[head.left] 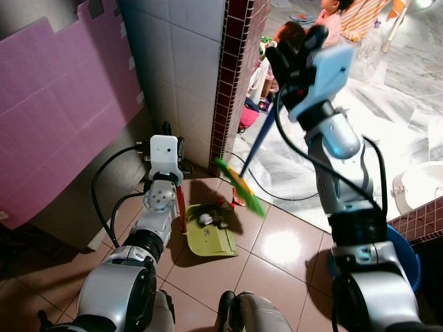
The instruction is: Sweep floor
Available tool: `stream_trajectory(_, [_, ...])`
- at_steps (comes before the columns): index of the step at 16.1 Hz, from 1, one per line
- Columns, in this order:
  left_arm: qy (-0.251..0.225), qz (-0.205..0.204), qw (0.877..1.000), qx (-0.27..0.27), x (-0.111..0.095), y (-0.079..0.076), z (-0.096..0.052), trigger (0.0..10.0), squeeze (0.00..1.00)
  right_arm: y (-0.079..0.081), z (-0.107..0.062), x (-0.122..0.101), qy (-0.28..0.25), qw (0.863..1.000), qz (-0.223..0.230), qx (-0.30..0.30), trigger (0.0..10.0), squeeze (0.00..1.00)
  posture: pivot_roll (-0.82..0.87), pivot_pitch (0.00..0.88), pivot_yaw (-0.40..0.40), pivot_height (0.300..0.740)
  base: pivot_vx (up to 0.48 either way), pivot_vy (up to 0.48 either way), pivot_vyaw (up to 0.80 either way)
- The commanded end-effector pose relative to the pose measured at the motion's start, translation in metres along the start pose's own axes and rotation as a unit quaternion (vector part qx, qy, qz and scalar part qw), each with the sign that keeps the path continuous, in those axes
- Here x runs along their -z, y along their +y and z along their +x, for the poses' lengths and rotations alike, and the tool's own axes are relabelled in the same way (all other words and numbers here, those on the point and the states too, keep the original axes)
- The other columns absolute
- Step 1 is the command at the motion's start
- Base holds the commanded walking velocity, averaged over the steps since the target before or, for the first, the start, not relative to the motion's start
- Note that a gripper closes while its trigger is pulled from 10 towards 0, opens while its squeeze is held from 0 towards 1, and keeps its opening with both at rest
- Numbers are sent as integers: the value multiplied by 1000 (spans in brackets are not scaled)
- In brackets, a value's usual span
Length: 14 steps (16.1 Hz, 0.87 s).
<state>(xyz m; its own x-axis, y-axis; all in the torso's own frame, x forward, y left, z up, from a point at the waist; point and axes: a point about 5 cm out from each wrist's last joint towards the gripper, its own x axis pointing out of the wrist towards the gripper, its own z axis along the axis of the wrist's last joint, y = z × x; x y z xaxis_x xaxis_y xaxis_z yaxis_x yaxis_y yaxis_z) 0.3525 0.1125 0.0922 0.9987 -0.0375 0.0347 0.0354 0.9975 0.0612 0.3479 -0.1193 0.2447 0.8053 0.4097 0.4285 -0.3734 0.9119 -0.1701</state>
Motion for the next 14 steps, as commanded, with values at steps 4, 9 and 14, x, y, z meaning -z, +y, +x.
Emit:
stream_trajectory(4, [24, -8, 1000, 17, 7, 4, -2, 10000, 0, -4, -26, 28, 41, 996, -60, 47, 10000, 0, -80, 109, -43, 740, 0, 0, 0])
stream_trajectory(9, [-21, -43, 998, 32, -2, 6, -11, 10000, 0, 31, -55, 64, 116, 989, 60, 73, 10000, 0, -55, 118, -29, 740, 0, 0, 0])
stream_trajectory(14, [-36, -97, 993, 57, -16, -9, -31, 10000, 0, 34, -47, 51, 101, 987, 98, 79, 10000, 0, -50, 124, -30, 740, 0, 0, 0])
